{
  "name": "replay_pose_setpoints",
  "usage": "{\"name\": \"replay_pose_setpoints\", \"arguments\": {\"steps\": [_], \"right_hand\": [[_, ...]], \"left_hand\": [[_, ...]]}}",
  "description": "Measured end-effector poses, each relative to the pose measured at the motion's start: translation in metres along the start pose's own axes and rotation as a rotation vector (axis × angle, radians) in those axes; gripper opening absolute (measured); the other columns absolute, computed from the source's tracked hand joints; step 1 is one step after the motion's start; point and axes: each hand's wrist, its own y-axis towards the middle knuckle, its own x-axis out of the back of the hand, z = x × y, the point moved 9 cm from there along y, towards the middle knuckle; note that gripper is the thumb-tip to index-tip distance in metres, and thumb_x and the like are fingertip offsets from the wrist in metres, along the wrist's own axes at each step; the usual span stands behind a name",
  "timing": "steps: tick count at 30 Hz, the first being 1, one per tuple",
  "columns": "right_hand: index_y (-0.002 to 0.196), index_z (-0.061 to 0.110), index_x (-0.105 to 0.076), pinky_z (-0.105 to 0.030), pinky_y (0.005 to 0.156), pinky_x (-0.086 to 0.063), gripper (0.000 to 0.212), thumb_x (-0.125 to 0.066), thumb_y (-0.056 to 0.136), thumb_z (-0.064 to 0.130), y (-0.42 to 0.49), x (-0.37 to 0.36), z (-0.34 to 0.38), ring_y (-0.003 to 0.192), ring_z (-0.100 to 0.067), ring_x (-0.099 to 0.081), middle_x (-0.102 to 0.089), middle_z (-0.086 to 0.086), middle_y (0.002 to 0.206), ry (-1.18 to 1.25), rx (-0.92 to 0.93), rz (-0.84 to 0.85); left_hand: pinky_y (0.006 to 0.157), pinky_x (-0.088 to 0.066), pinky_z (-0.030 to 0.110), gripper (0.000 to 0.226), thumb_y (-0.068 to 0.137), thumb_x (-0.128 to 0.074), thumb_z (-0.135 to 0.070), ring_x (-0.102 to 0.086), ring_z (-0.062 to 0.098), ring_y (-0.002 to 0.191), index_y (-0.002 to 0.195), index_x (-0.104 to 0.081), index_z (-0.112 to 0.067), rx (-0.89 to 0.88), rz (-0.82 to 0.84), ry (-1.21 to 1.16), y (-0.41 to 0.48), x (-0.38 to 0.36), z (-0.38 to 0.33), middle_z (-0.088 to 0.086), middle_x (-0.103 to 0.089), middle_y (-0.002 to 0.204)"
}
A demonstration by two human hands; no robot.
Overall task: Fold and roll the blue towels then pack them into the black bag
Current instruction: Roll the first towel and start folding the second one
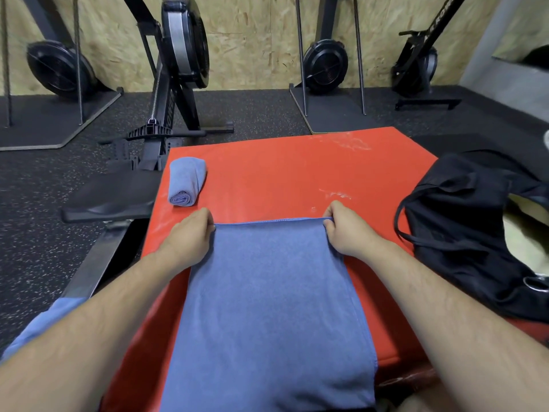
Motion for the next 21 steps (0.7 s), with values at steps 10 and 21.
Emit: {"name": "replay_pose_setpoints", "arguments": {"steps": [10,21], "right_hand": [[0.109,0.019,-0.067,-0.023,0.074,-0.036,0.021,-0.067,0.090,0.011,-0.018,0.049,0.003,0.086,-0.015,-0.057,-0.063,0.005,0.092,0.143,-0.009,-0.113],[0.085,0.023,-0.075,-0.021,0.074,-0.047,0.012,-0.071,0.086,0.011,-0.074,0.111,0.036,0.083,-0.008,-0.064,-0.073,0.009,0.086,0.166,0.074,-0.073]], "left_hand": [[0.069,-0.037,0.017,0.012,0.091,-0.065,-0.007,-0.058,0.016,0.090,0.100,-0.067,-0.013,0.086,-0.042,-0.229,-0.006,0.036,0.003,-0.001,-0.066,0.097],[0.063,-0.041,0.023,0.012,0.083,-0.076,-0.016,-0.055,0.009,0.067,0.074,-0.071,-0.024,0.054,-0.129,-0.268,-0.057,0.118,-0.030,-0.005,-0.068,0.077]]}}
